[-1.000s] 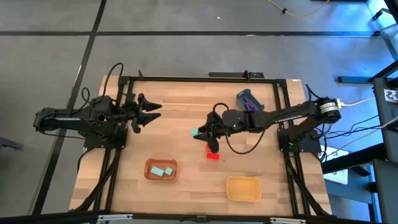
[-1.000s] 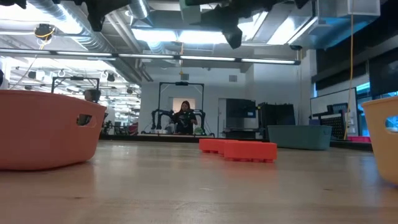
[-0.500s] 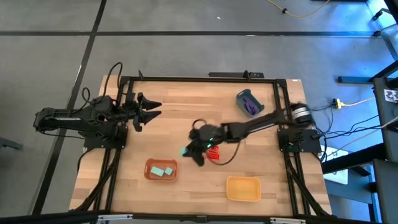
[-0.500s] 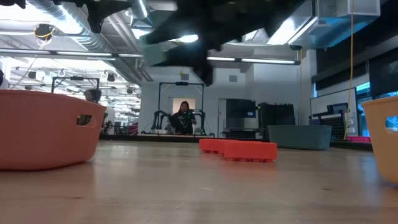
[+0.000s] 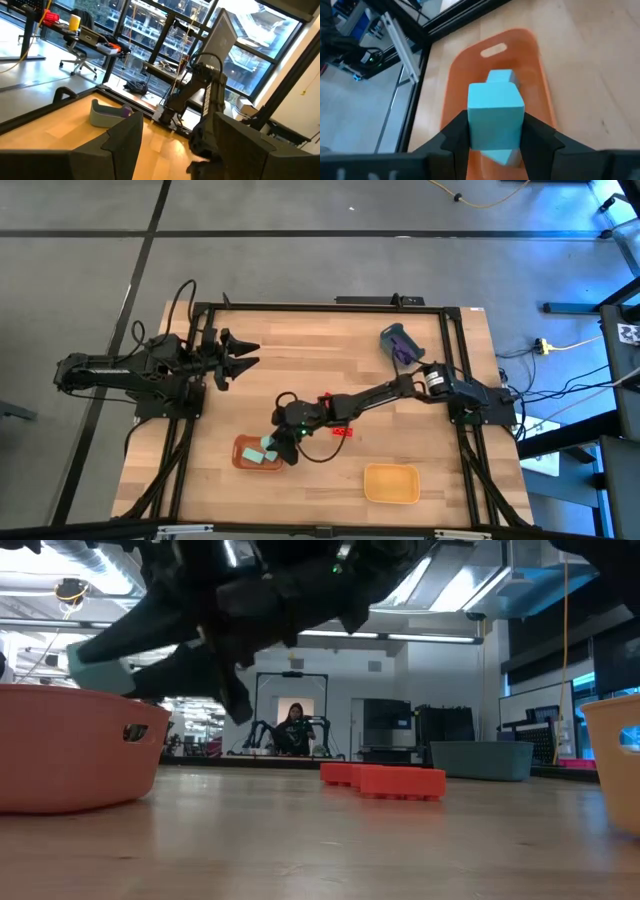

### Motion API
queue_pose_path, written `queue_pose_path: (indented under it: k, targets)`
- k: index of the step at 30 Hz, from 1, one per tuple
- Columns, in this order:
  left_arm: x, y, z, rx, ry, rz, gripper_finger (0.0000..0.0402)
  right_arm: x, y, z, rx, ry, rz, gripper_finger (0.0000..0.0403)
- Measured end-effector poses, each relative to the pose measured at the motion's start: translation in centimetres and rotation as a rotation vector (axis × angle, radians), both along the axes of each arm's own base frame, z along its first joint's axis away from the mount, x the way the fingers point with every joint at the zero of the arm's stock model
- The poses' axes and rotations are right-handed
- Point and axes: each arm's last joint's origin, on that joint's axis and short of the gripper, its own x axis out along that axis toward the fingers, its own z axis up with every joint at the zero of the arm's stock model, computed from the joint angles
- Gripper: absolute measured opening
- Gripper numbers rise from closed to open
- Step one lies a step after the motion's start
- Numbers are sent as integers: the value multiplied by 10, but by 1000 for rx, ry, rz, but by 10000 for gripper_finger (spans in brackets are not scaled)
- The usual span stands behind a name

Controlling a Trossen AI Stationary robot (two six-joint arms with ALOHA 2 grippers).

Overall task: Sort & place blocks by color
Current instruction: Put the light blue block into the brown bin, then put the top orange game piece into the yellow bin

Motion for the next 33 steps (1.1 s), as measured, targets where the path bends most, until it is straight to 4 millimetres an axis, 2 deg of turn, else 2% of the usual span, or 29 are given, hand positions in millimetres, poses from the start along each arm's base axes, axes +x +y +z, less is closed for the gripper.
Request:
queue_pose_path:
  k: [4,11,16,18,21,24,28,30,33]
  targets:
    - [0,0,0,-20,-5,-13,231,0,0,-4,-3,10,-2,136]
    - [0,0,0,-21,-5,-15,231,0,0,-5,-21,11,9,211]
    - [0,0,0,-21,-5,-15,231,0,0,-5,-21,11,11,233]
    - [0,0,0,-21,-5,-15,231,-1,-5,-1,-3,23,29,235]
    - [0,0,0,-20,-4,-15,231,-6,-18,19,18,46,79,237]
    - [0,0,0,-20,-5,-15,231,-22,-31,42,-90,118,107,234]
    - [0,0,0,-20,-3,-15,231,-58,-38,68,-321,225,148,222]
    - [0,0,0,-20,-2,-15,231,-80,-41,76,-351,238,161,216]
    - [0,0,0,-20,-2,-15,231,-121,-47,71,-313,276,129,211]
